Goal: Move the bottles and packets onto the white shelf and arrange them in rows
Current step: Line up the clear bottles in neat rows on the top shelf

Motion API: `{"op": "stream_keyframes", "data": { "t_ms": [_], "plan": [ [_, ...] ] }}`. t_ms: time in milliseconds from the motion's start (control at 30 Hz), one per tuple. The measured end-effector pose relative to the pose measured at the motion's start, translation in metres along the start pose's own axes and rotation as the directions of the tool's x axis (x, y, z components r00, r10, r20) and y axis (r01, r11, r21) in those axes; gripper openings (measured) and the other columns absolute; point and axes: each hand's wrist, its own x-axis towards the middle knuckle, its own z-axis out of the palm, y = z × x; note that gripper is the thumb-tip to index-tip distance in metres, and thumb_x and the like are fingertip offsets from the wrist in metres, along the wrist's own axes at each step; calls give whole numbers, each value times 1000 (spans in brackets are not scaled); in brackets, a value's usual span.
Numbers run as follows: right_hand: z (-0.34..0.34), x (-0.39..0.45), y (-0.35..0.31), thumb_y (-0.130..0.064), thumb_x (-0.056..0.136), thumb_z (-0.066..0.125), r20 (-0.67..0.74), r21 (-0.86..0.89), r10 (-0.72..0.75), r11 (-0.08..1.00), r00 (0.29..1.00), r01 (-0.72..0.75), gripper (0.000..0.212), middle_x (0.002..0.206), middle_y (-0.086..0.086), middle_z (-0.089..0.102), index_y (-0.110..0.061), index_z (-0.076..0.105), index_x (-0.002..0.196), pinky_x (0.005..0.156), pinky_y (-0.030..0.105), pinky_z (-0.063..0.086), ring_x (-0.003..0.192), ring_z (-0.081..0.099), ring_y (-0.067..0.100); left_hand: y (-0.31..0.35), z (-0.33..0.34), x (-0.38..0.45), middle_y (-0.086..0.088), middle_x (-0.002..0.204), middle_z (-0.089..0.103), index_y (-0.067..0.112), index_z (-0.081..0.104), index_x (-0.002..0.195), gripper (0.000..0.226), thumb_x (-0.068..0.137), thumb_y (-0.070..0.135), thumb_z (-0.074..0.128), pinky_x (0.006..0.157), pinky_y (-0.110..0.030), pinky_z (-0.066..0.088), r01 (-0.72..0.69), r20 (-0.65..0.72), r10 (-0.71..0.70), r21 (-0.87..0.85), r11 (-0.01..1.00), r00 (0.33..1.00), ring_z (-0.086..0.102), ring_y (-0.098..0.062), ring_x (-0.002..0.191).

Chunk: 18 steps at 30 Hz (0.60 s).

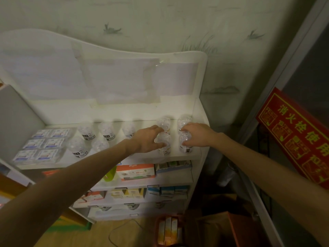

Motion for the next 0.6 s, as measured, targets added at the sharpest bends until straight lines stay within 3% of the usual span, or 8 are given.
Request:
{"op": "stream_keyframes", "data": {
  "t_ms": [167, 300, 467, 600],
  "plan": [
    [0, 1, -3, -66, 74, 66, 32, -12, 8, 1000, 999, -8, 84, 145, -3, 47, -25, 43, 144, 100, 39, 45, 127, 49, 20, -8, -14, -8, 4, 143, 48, 24, 44, 142, 69, 90, 69, 47, 86, -37, 50, -1, -76, 1, 2, 1000, 997, 61, -20, 112],
    [-6, 8, -12, -56, 84, 61, -180, -145, -148, 982, 973, 122, 63, 136, -1, 53, -19, 53, 134, 102, 35, 37, 124, 46, 19, -34, -35, -17, 6, 136, 53, 26, 54, 132, 57, 93, 66, 43, 82, -34, 51, 33, -122, -26, 56, 998, 992, 64, -17, 106],
    [-15, 28, -47, -40, 87, 65, -448, -71, -251, 967, 858, 246, 46, 128, 2, 57, -16, 60, 126, 106, 37, 33, 126, 45, 23, -75, -62, -34, 3, 136, 53, 24, 56, 131, 51, 95, 59, 47, 86, -36, 50, 144, -157, -129, 89, 986, 979, 60, -19, 112],
    [-17, 51, -93, -34, 89, 64, -505, -29, -247, 962, 827, 270, 45, 131, 3, 56, -13, 59, 128, 108, 40, 32, 132, 41, 25, -110, -75, -58, 2, 138, 52, 22, 56, 132, 50, 96, 56, 49, 89, -37, 48, 223, -160, -202, 126, 967, 966, 57, -23, 116]
  ]
}}
